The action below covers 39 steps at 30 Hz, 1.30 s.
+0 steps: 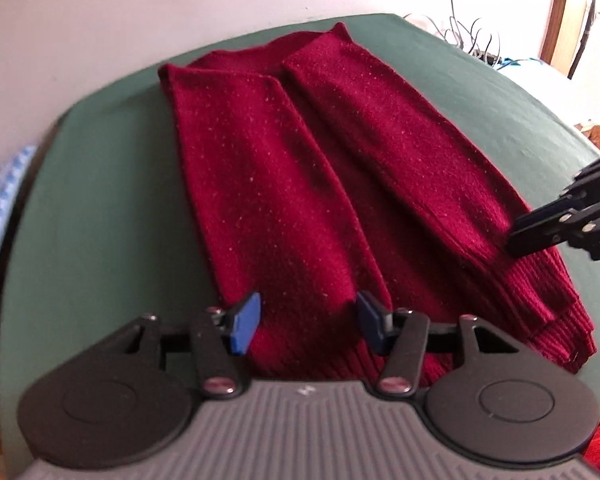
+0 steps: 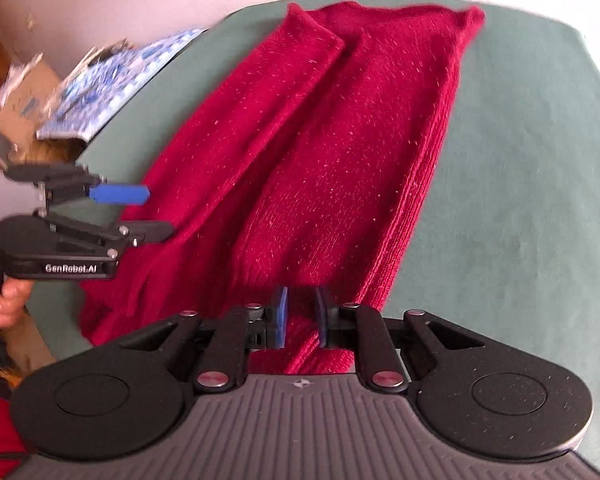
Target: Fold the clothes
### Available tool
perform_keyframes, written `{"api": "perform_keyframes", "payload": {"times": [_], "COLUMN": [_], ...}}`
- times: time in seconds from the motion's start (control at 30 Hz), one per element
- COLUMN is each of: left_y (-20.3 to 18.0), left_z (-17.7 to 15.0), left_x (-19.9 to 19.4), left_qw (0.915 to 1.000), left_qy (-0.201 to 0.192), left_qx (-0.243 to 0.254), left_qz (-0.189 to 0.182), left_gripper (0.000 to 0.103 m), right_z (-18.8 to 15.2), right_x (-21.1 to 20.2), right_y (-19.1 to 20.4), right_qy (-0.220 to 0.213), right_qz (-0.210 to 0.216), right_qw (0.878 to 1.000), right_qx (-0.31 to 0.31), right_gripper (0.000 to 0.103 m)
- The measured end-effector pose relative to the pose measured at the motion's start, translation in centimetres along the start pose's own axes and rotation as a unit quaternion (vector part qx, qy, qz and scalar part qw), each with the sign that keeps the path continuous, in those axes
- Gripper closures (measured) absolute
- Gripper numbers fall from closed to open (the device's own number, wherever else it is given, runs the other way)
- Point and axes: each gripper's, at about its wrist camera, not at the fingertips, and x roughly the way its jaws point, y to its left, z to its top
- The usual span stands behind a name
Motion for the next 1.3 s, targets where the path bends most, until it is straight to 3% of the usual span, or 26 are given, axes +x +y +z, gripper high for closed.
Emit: {"api": "perform_keyframes", "payload": {"times": [0.1,0.17,0.23,0.33,0.43,0.67,1.0,1.13,1.3], "left_y": [-0.5,-1.0,-1.5,-2.3,-2.3,-2.5,0.0,1.6,4.2], "left_z": [-0.5,-1.3,-2.2,-3.0,-3.2,-3.2,-1.6,-1.8,-2.6], "left_x": [-2.7,-2.8,-1.7,-1.9,-2.1,-1.1,-1.1,-1.2,-0.9], "left_qw": [0.9997,0.9997,0.9994,0.9994,0.9989,0.9981,0.9975,0.9983,0.9968], "left_qy": [-0.018,-0.007,0.020,0.029,0.033,0.043,0.045,0.029,0.042], "left_qx": [-0.010,-0.016,-0.023,-0.015,-0.034,-0.045,-0.025,-0.015,-0.029], "left_qz": [-0.015,-0.020,-0.017,0.007,0.003,0.003,-0.050,-0.048,-0.061], "left_gripper": [0.044,0.040,0.046,0.047,0.037,0.031,0.031,0.022,0.021], "right_z": [-0.8,-1.7,-2.4,-2.0,-1.9,-3.1,-3.3,-3.9,-5.4], "right_x": [-1.8,-1.0,-0.5,-1.3,-2.1,-1.1,-0.7,-1.9,-3.2], "right_y": [-0.2,0.0,0.2,0.2,0.1,1.7,3.2,2.5,1.6], "right_qy": [-0.015,0.000,0.005,0.000,0.001,0.006,0.001,-0.019,-0.020], "right_qz": [0.051,0.053,0.053,0.046,0.052,-0.013,-0.096,-0.107,-0.107], "right_qw": [0.999,0.999,0.998,0.999,0.999,1.000,0.992,0.984,0.973], "right_qx": [-0.007,-0.011,-0.017,-0.023,-0.010,0.010,0.076,0.142,0.204], "right_gripper": [0.086,0.086,0.089,0.088,0.086,0.086,0.084,0.081,0.080]}}
